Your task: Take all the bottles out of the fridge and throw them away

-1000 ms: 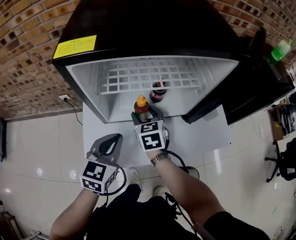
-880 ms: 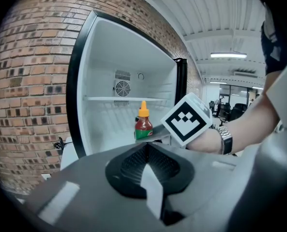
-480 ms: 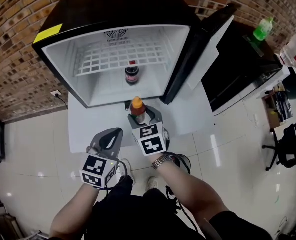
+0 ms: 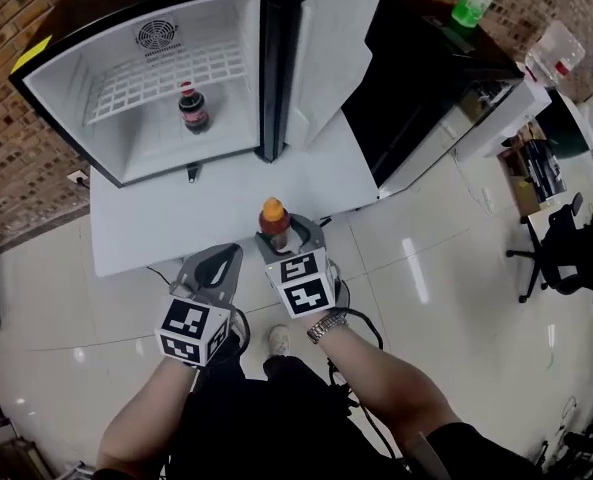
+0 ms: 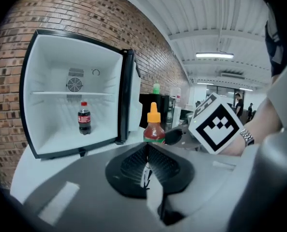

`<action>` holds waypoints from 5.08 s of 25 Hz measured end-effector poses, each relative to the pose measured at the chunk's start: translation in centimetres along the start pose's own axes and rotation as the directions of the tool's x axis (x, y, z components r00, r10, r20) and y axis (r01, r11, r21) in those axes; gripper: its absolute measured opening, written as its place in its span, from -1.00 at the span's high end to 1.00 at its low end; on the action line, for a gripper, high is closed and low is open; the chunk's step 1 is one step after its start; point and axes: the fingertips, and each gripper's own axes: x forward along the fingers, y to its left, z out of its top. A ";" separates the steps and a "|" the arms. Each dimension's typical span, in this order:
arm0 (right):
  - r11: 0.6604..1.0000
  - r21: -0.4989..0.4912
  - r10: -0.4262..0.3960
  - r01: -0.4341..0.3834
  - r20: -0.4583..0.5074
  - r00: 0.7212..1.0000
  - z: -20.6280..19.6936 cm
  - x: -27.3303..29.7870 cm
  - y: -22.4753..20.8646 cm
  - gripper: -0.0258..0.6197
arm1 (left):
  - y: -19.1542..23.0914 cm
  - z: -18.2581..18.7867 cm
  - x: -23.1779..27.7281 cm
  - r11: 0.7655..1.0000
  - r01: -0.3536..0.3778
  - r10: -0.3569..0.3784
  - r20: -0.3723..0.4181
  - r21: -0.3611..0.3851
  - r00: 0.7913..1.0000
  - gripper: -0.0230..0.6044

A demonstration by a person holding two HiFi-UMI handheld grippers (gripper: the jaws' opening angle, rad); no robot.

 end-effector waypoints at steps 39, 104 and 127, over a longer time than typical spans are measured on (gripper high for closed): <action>0.841 0.436 -0.033 0.319 -0.548 0.836 -43.6 -2.9 -7.1 0.10 | -17.2 -22.5 13.1 0.899 0.433 -0.414 -0.439 -0.060 0.798 0.91; 0.992 -0.087 0.103 -0.097 0.067 0.992 7.0 4.9 2.5 0.06 | 9.1 0.7 -1.9 0.979 -0.186 0.188 0.012 -0.088 0.982 0.91; 0.999 -0.037 -0.012 0.012 0.008 1.000 18.5 24.5 -0.5 -0.07 | 22.9 3.3 -0.6 0.990 -0.132 0.132 -0.001 -0.058 0.991 0.91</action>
